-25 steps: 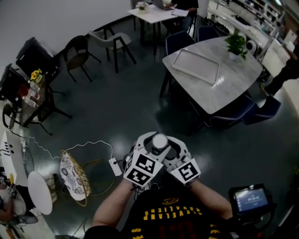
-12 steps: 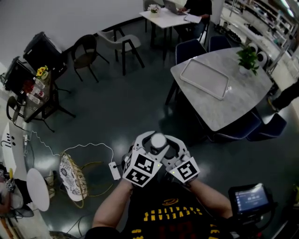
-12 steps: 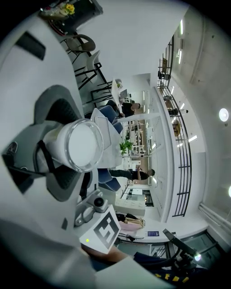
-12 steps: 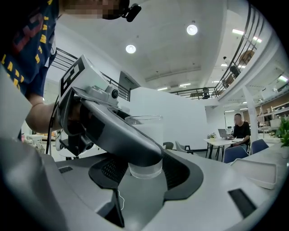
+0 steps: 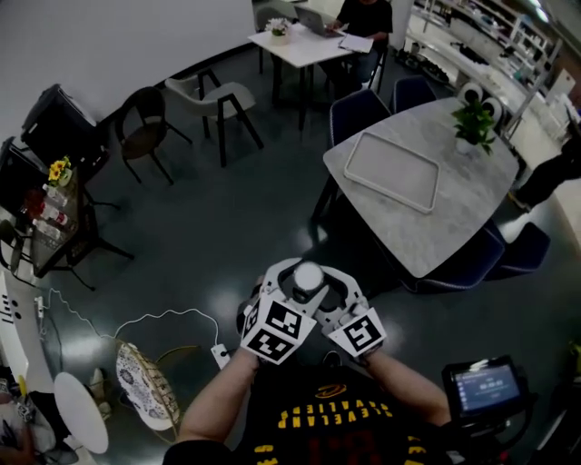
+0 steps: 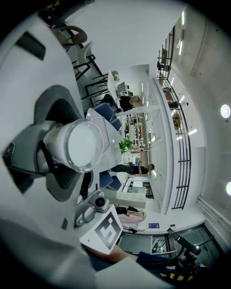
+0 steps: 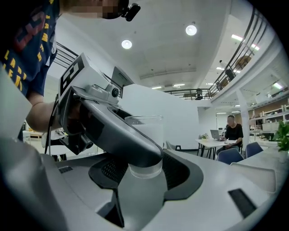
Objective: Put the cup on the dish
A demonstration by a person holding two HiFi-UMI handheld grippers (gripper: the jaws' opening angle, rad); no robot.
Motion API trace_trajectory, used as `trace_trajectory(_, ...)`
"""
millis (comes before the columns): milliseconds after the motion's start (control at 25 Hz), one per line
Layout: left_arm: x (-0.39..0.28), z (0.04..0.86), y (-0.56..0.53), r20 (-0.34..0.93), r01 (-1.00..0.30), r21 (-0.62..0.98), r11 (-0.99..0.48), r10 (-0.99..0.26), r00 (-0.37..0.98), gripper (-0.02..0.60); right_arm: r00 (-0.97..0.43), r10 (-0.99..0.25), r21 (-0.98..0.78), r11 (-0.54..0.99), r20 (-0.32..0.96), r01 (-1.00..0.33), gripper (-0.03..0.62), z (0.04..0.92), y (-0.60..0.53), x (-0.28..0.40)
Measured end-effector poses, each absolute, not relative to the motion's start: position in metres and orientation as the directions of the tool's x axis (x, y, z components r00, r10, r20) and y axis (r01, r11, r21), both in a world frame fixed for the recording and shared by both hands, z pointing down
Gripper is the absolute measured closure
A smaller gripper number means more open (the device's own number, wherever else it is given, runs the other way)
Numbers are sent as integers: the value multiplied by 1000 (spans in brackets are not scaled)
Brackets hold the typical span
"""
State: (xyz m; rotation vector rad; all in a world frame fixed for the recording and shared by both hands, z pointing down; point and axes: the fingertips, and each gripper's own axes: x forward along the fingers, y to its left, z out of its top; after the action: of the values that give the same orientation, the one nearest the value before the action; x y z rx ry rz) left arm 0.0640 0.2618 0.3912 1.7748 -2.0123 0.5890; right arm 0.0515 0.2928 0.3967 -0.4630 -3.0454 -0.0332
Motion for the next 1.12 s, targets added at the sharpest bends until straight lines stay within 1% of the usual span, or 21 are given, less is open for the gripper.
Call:
trace_trajectory(360, -23, 385, 243, 542, -998, -39, -49, -840, 20, 321, -987, 140, 29, 989, 74, 143, 349, 392, 271, -40)
trace_trajectory(680, -49, 391, 217, 542, -984, -23, -177, -829, 136, 321, -995, 8, 26, 1000, 104, 11, 349, 399, 242, -69)
trace_trajectory(880, -55, 399, 189, 551, -978, -9, -211, -817, 171, 321, -993, -23, 17, 1000, 117, -21, 350, 407, 214, -76)
trace_trajectory(1120, -81, 408, 117, 573, -980, -20, -196, -806, 150, 321, -994, -5, -6, 1000, 108, -5, 350, 416, 142, -102)
